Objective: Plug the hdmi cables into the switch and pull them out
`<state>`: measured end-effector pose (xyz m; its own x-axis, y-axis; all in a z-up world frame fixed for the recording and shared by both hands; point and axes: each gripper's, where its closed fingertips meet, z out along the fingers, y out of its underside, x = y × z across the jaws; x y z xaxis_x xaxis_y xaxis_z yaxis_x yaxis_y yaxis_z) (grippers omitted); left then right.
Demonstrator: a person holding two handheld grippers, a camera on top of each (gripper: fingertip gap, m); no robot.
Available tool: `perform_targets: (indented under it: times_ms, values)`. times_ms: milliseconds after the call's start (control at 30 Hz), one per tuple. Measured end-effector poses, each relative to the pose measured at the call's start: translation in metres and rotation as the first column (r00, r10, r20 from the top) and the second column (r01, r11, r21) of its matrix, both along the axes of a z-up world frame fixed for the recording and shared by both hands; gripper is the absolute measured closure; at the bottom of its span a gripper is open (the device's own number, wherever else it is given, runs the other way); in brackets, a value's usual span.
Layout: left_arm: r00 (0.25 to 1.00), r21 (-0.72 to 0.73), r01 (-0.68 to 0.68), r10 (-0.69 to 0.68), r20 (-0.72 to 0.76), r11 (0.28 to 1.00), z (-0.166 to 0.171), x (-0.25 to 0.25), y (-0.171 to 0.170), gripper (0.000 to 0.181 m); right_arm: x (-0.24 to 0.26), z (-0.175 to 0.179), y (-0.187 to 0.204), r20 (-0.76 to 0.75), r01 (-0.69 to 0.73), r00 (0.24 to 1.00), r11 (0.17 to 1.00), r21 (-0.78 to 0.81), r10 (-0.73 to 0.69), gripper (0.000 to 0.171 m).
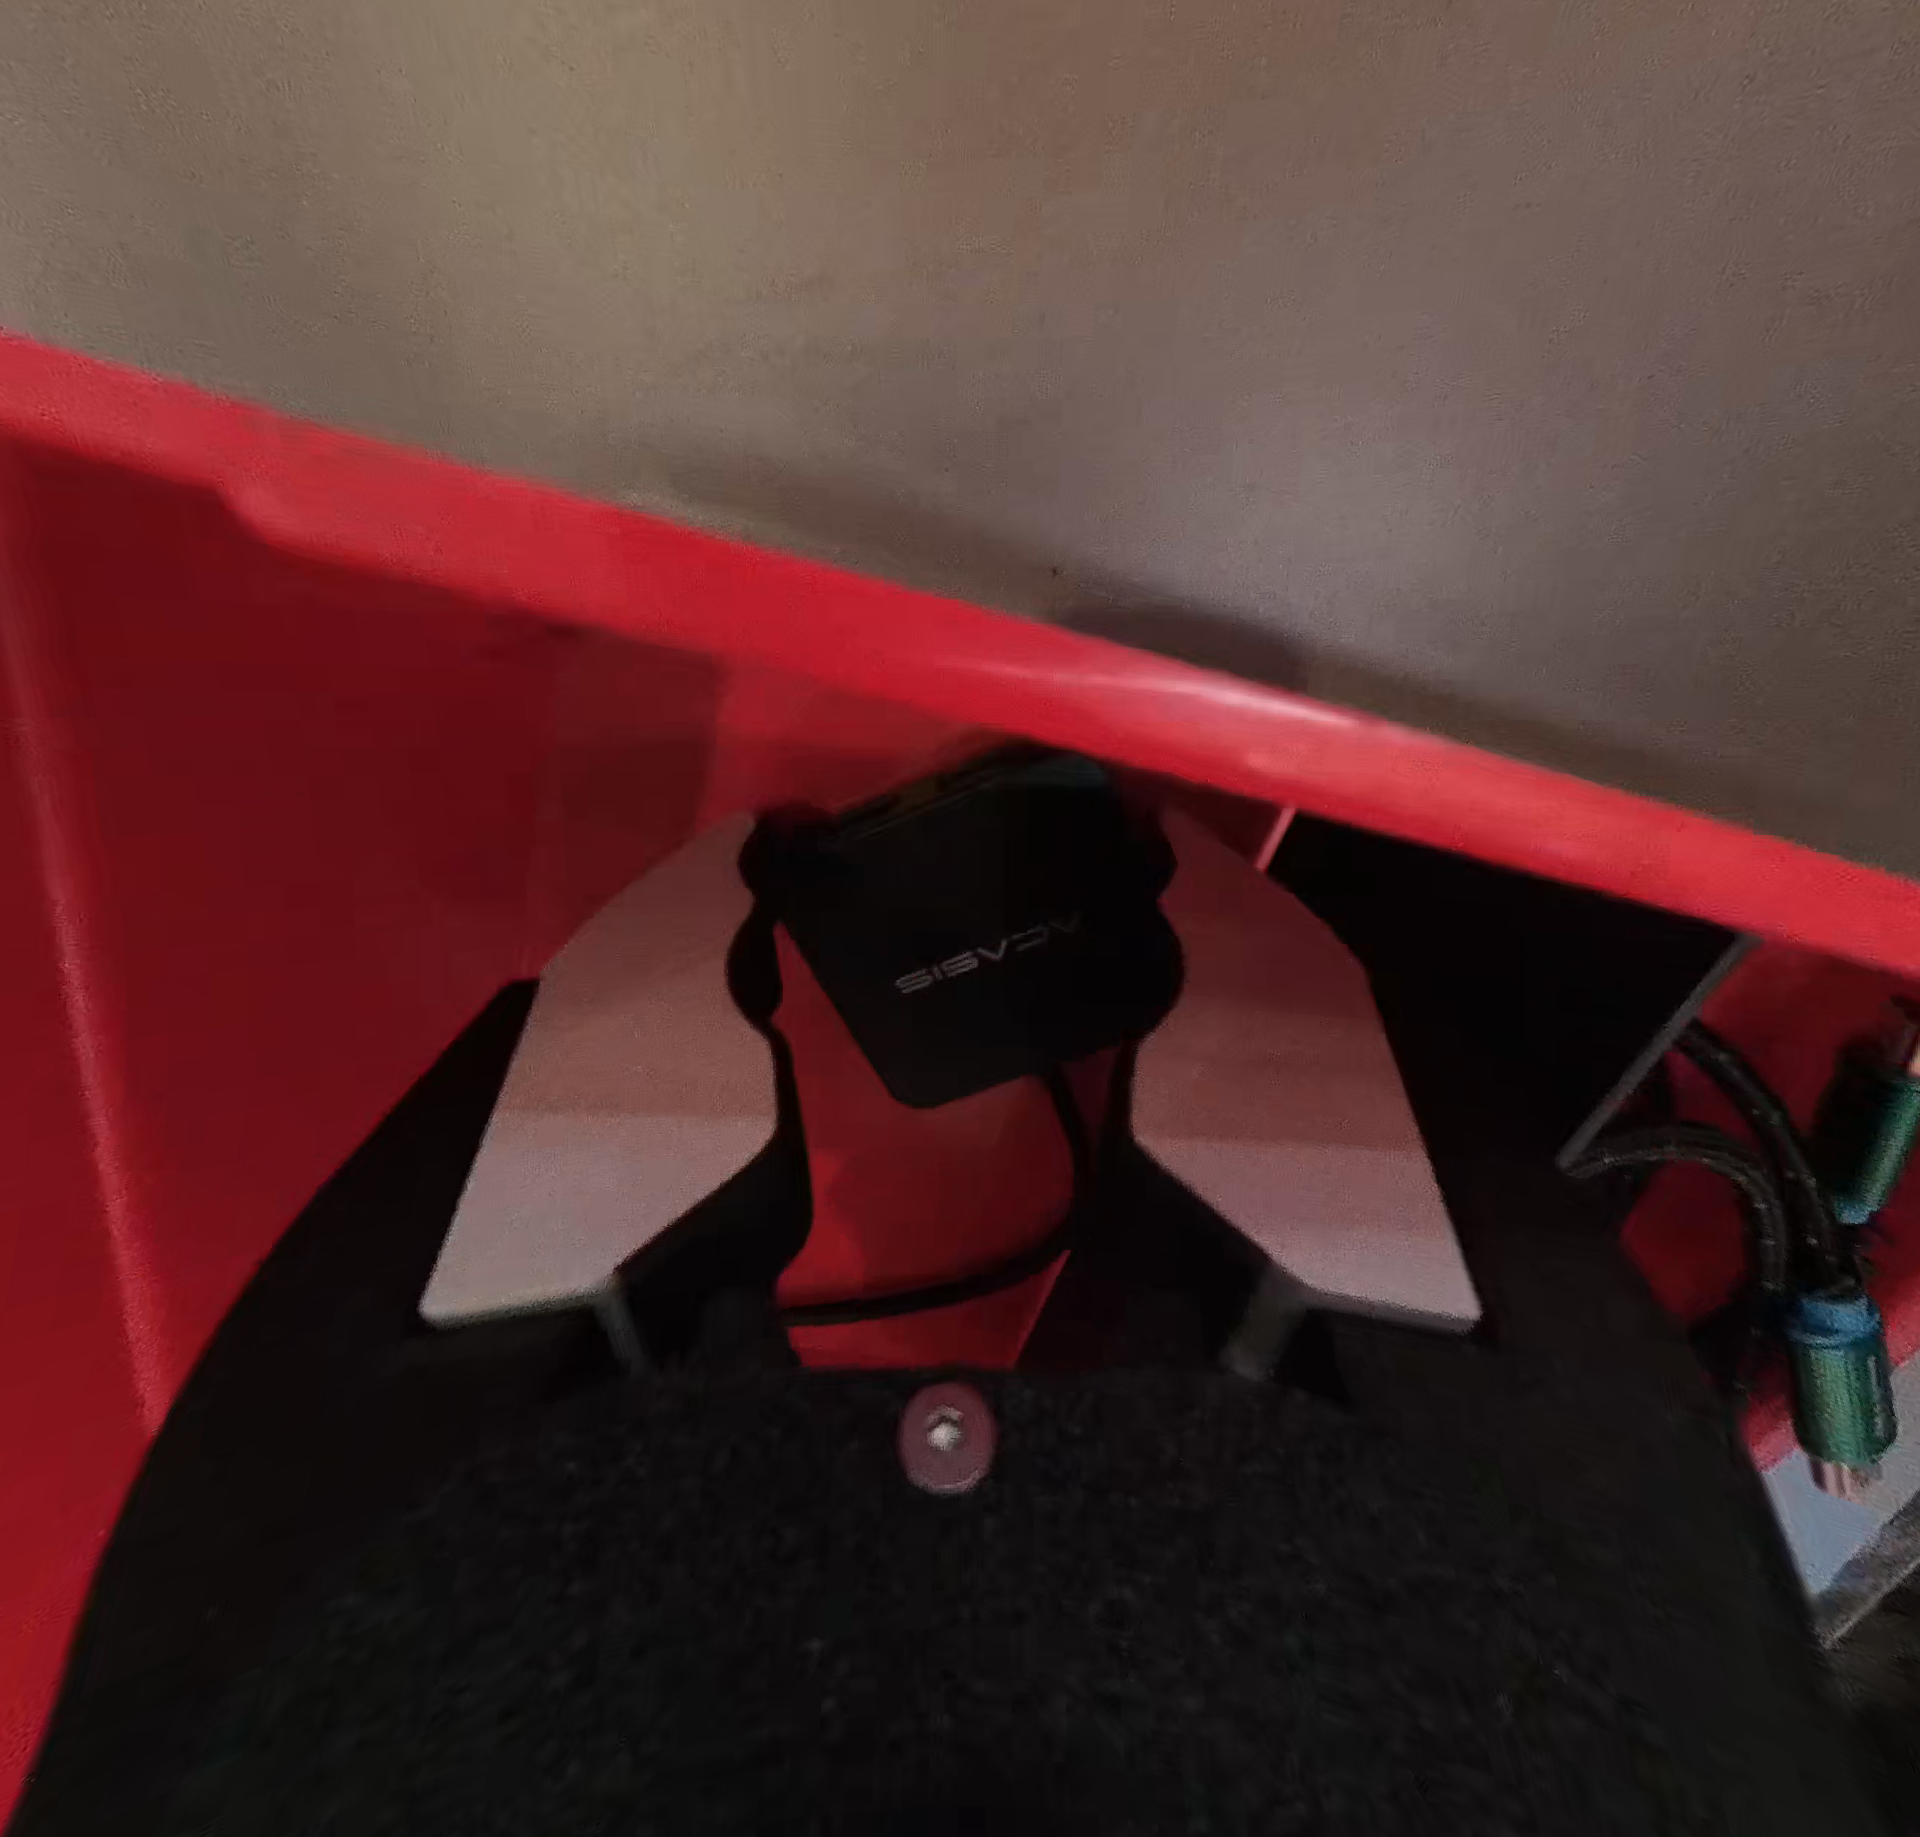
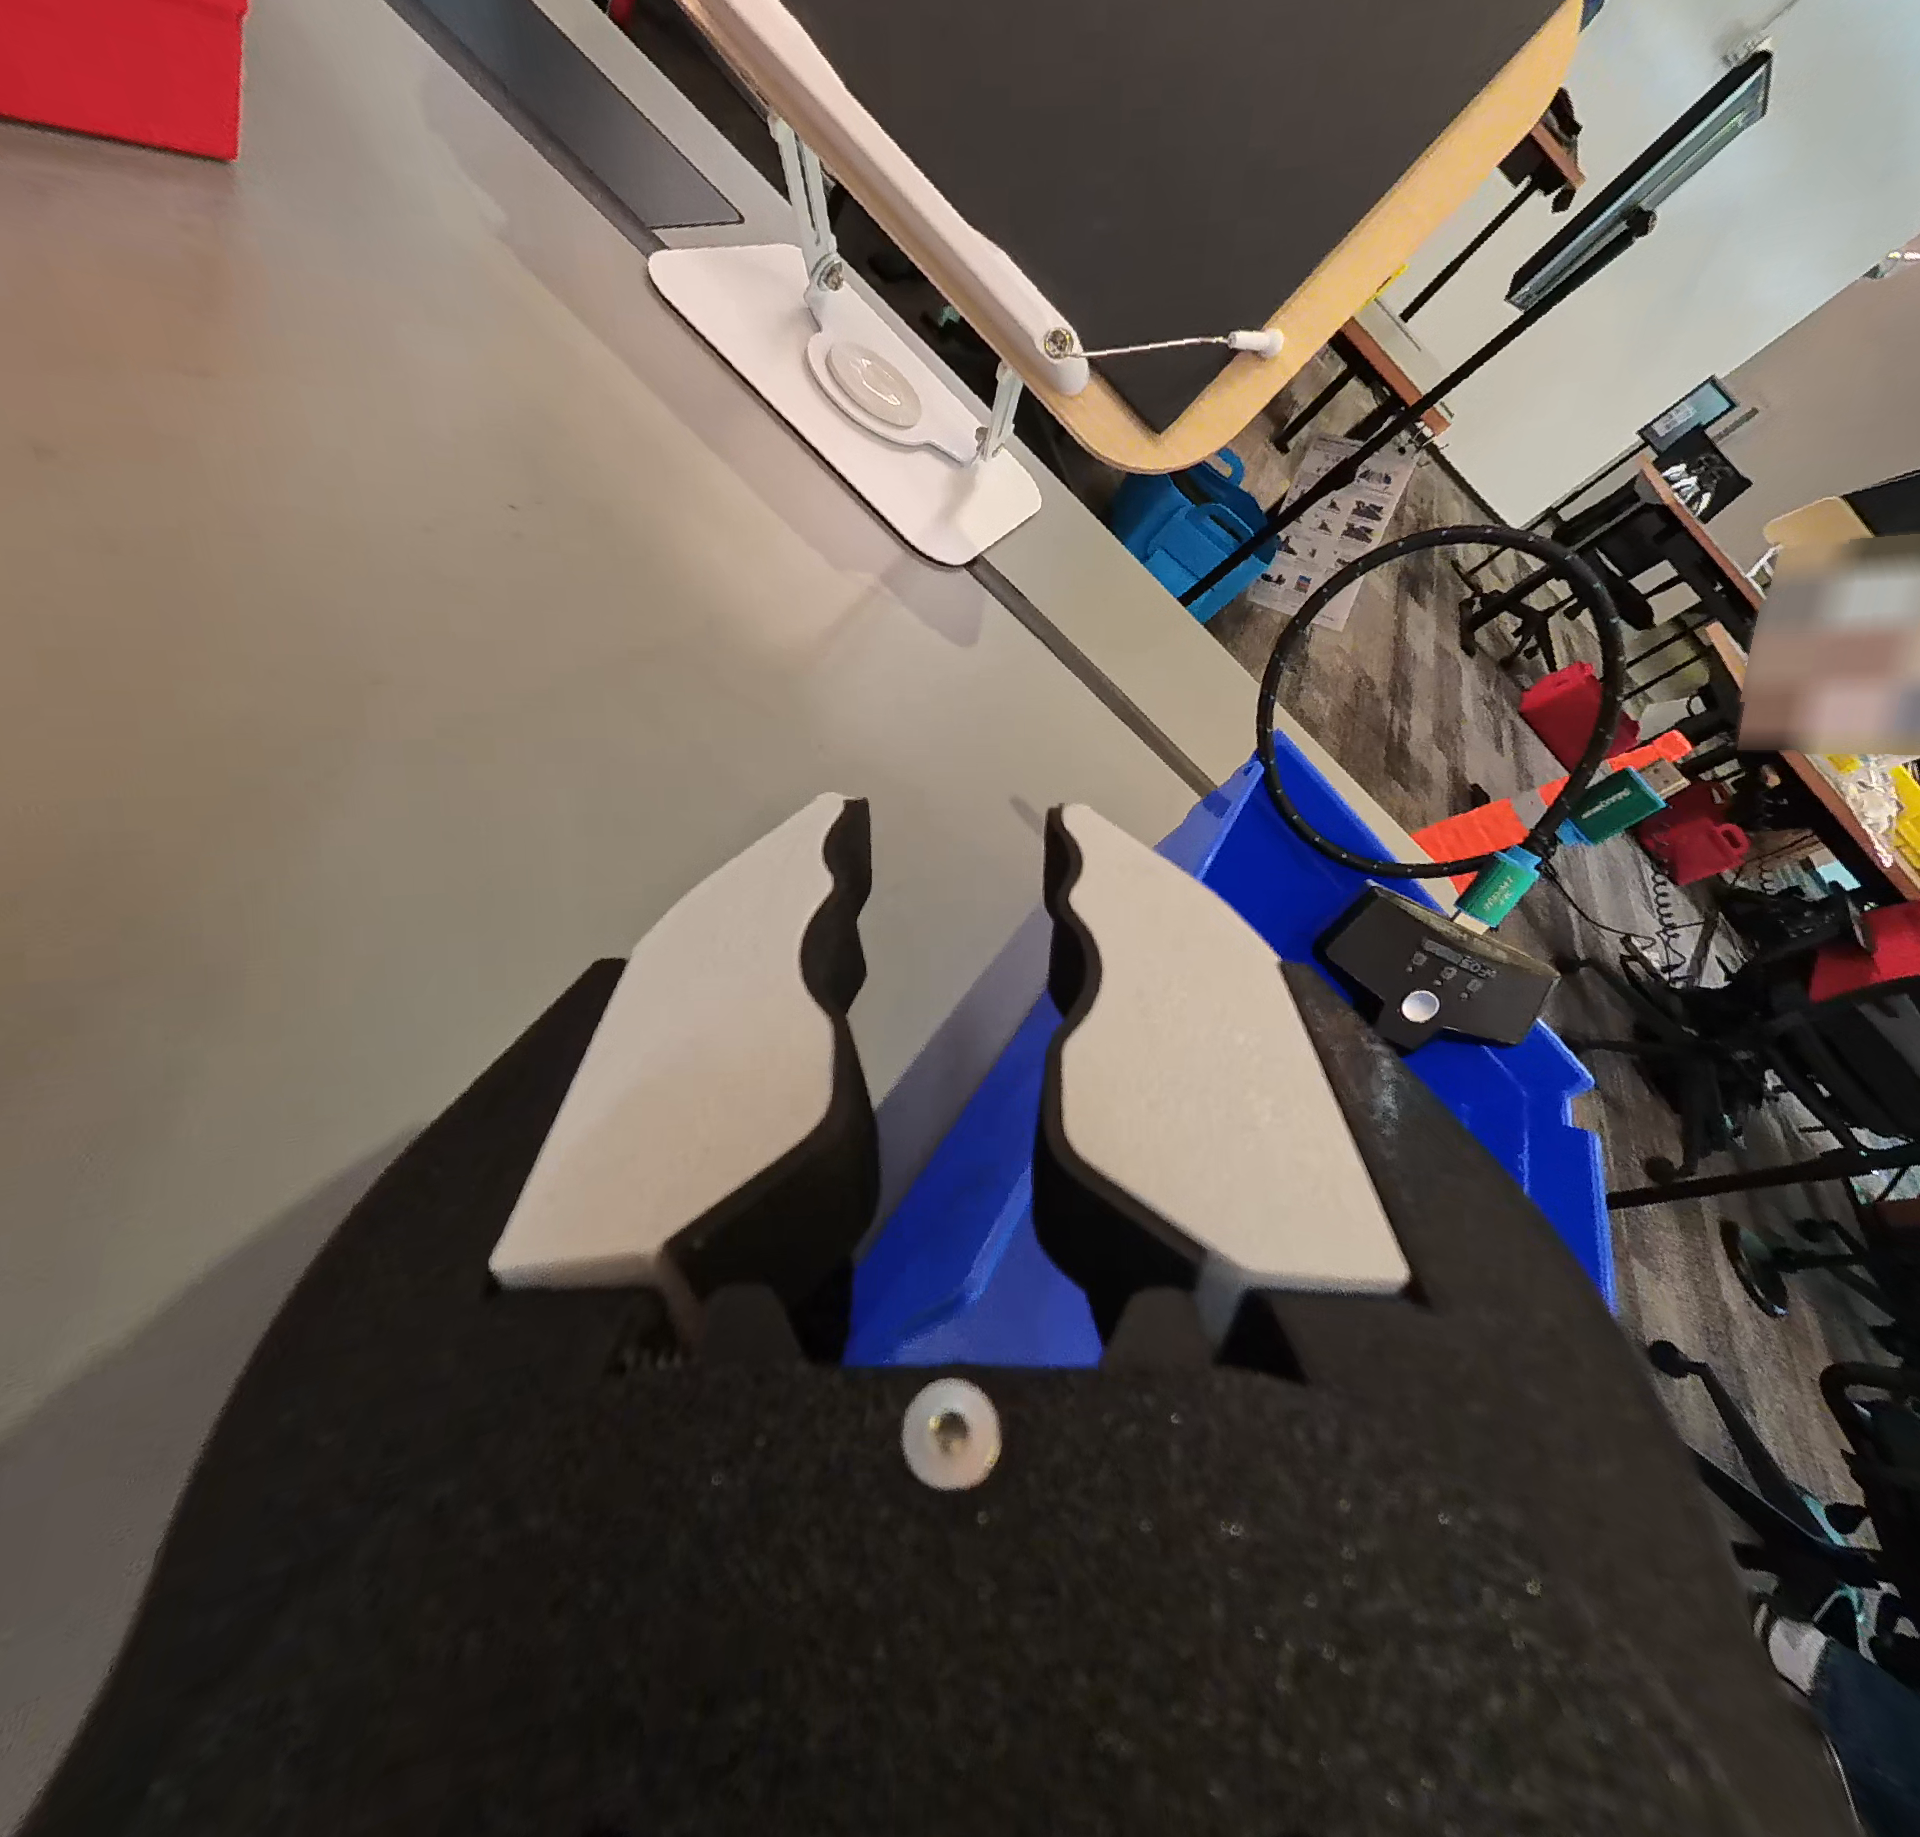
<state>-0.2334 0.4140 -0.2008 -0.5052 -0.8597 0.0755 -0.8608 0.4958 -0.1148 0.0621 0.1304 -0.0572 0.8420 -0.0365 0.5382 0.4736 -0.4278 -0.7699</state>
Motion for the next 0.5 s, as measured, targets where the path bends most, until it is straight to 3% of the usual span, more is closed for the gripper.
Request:
perform_targets:
  times_ms: [133, 300, 500]
  values:
    - [0.998, 0.010, -0.053, 0.052, 0.030, 0.999, 0.004, -0.002, 0.007, 0.115, -0.004, 0.003, 0.003, 0.018, -0.023, 1.000, 1.000, 0.008, 0.023, 0.139]
    - [0.996, 0.122, -0.051, 0.042, 0.075, 0.991, 0.015, -0.005, 0.025, 0.116, -0.006, 0.003, 0.001, 0.028, -0.037, 0.999, 0.999, 0.017, 0.037, 0.139]
    - [0.927, 0.124, -0.146, 0.092, 0.363, 0.981, 0.055, 0.012, 0.033, 0.116, -0.009, 0.009, -0.003, 0.007, -0.046, 0.999, 0.998, 0.054, 0.045, 0.139]
